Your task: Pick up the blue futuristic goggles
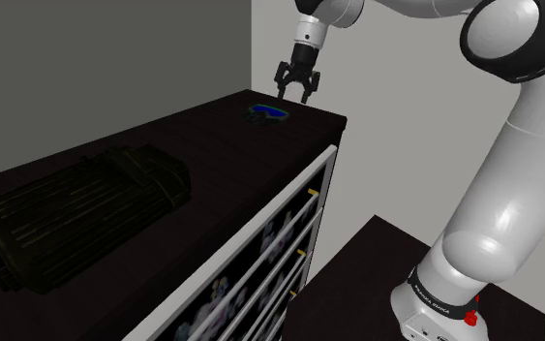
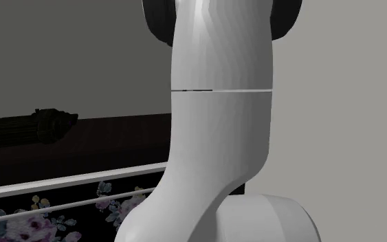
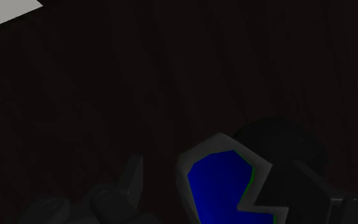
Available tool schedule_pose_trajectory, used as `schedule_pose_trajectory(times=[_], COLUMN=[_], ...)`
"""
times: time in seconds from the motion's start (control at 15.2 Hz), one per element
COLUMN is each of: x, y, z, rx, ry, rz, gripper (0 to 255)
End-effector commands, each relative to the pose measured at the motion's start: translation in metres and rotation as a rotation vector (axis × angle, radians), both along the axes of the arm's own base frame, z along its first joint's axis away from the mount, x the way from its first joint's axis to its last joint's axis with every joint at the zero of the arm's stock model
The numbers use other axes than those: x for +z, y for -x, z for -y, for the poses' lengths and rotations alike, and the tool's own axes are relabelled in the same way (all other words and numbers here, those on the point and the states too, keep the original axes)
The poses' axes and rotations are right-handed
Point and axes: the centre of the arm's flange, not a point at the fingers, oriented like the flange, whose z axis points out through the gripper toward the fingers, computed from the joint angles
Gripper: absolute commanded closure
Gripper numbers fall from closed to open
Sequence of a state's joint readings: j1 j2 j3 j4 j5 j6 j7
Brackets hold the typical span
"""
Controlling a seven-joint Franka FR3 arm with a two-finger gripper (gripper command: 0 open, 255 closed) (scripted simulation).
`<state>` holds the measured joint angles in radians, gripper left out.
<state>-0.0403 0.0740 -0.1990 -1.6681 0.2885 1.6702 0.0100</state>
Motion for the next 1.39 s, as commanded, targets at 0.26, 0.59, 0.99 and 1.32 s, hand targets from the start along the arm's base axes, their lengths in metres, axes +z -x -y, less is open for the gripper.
schedule_pose_trajectory(times=[0.26,0.59,0.99,1.32], x=[-0.017,-0.041,-0.041,-0.041], y=[-0.025,-0.025,-0.024,-0.025], z=[0.014,0.014,0.014,0.014], rx=[-0.034,-0.034,-0.034,-0.034], ry=[-0.018,-0.018,-0.018,-0.018], rz=[0.004,0.004,0.004,0.004], gripper=[0,0,255,255])
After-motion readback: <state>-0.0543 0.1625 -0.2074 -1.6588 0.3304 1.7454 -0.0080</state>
